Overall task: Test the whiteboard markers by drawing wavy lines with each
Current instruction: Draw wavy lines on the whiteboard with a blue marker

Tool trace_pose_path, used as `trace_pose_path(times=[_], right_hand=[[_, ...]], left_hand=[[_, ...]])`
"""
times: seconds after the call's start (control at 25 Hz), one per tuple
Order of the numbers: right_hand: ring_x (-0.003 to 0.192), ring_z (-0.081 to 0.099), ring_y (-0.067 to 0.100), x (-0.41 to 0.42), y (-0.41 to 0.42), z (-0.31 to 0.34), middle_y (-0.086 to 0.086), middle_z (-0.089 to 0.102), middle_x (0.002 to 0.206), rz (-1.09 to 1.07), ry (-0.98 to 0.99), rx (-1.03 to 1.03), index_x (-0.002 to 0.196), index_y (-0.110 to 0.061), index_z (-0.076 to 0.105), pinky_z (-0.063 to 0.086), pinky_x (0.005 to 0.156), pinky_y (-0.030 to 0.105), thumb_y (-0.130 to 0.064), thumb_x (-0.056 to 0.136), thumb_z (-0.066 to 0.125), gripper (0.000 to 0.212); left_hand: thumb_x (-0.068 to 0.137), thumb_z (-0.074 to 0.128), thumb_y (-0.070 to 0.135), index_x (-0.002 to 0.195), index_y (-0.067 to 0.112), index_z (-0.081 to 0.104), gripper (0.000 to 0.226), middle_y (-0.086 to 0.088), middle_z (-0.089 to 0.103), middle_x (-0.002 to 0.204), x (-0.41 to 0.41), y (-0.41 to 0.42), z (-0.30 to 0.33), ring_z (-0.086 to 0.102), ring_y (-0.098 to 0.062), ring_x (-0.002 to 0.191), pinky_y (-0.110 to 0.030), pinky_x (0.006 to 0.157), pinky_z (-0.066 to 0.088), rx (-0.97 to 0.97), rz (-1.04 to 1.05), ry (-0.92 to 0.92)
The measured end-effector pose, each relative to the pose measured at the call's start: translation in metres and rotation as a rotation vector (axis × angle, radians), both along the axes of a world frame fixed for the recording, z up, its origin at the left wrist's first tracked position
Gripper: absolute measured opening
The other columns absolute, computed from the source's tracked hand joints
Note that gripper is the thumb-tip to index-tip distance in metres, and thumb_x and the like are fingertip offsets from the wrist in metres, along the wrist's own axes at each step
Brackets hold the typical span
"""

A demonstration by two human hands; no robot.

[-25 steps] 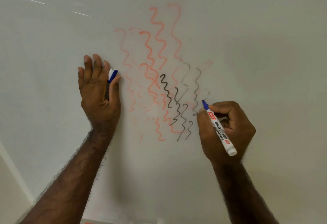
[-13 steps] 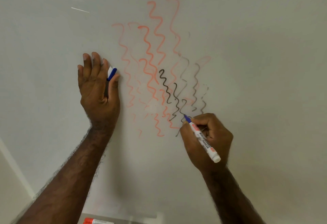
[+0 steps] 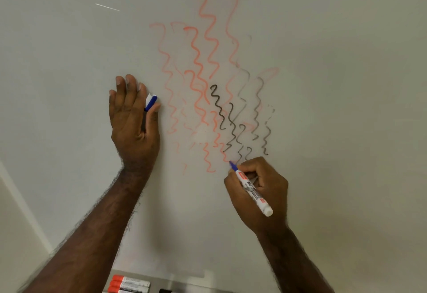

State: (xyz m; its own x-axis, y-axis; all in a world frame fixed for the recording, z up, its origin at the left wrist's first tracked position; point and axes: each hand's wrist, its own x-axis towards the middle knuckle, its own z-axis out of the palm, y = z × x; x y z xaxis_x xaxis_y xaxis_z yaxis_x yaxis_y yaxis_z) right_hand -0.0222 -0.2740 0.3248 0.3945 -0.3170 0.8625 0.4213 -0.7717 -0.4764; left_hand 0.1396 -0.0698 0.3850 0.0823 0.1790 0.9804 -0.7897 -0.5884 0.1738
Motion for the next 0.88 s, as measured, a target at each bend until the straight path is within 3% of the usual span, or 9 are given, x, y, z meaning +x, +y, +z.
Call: trace_pose_path(times=[0.12, 0.2, 0.36, 0.52, 0.72, 0.88], right_hand=[[0.048, 0.053, 0.015, -0.002, 0.007, -0.003, -0.007, 0.058, 0.058, 0.074, 0.273, 0.074, 0.069, -0.025, 0.054, 0.05, 0.045, 0.035, -0.018, 0.079, 0.079, 0.028], [0.05, 0.058, 0.016, -0.005, 0.007, -0.003, -0.006, 0.063, 0.062, 0.141, 0.312, 0.124, 0.072, -0.025, 0.058, 0.053, 0.047, 0.037, -0.015, 0.08, 0.082, 0.027], [0.057, 0.068, 0.019, -0.017, 0.006, 0.003, -0.002, 0.072, 0.07, 0.31, 0.297, 0.266, 0.083, -0.021, 0.064, 0.057, 0.052, 0.029, -0.009, 0.084, 0.086, 0.024], [0.065, 0.074, 0.026, -0.029, 0.005, 0.005, 0.005, 0.077, 0.081, 0.524, 0.384, 0.428, 0.092, -0.017, 0.064, 0.055, 0.05, 0.025, -0.018, 0.086, 0.085, 0.022], [0.074, 0.077, 0.033, -0.029, 0.004, -0.009, 0.014, 0.076, 0.088, 0.678, 0.468, 0.54, 0.099, -0.016, 0.072, 0.056, 0.048, 0.037, -0.014, 0.087, 0.084, 0.018], [0.074, 0.077, 0.033, -0.027, 0.014, -0.02, 0.014, 0.078, 0.087, 0.724, 0.547, 0.583, 0.101, -0.009, 0.074, 0.054, 0.047, 0.035, -0.015, 0.089, 0.084, 0.017]], left_hand=[[0.107, 0.06, 0.006, 0.141, -0.012, 0.055, 0.039, -0.029, 0.05, 0.152, 0.0, 0.001, -0.003, 0.04, -0.046, 0.149, -0.059, 0.127, 0.029, 0.015, 0.003, 0.01], [0.107, 0.06, 0.005, 0.141, -0.012, 0.054, 0.039, -0.028, 0.049, 0.153, -0.002, 0.002, -0.006, 0.04, -0.045, 0.15, -0.06, 0.126, 0.029, 0.021, -0.002, 0.031], [0.108, 0.059, 0.007, 0.144, -0.006, 0.055, 0.039, -0.022, 0.049, 0.156, -0.022, 0.01, -0.004, 0.039, -0.037, 0.152, -0.061, 0.125, 0.031, 0.039, -0.085, 0.107], [0.108, 0.059, 0.012, 0.143, 0.019, 0.059, 0.036, -0.006, 0.06, 0.149, -0.077, 0.016, -0.026, 0.051, -0.022, 0.146, -0.053, 0.125, 0.036, -0.071, -0.337, 0.344], [0.104, 0.061, 0.019, 0.131, 0.02, 0.071, 0.028, 0.011, 0.075, 0.126, -0.128, 0.023, -0.079, 0.067, -0.005, 0.124, -0.014, 0.101, 0.051, -0.05, -0.451, 0.715], [0.102, 0.062, 0.025, 0.131, 0.027, 0.069, 0.03, 0.01, 0.08, 0.102, -0.146, 0.025, -0.104, 0.074, -0.012, 0.107, -0.013, 0.085, 0.056, 0.001, -0.561, 0.909]])
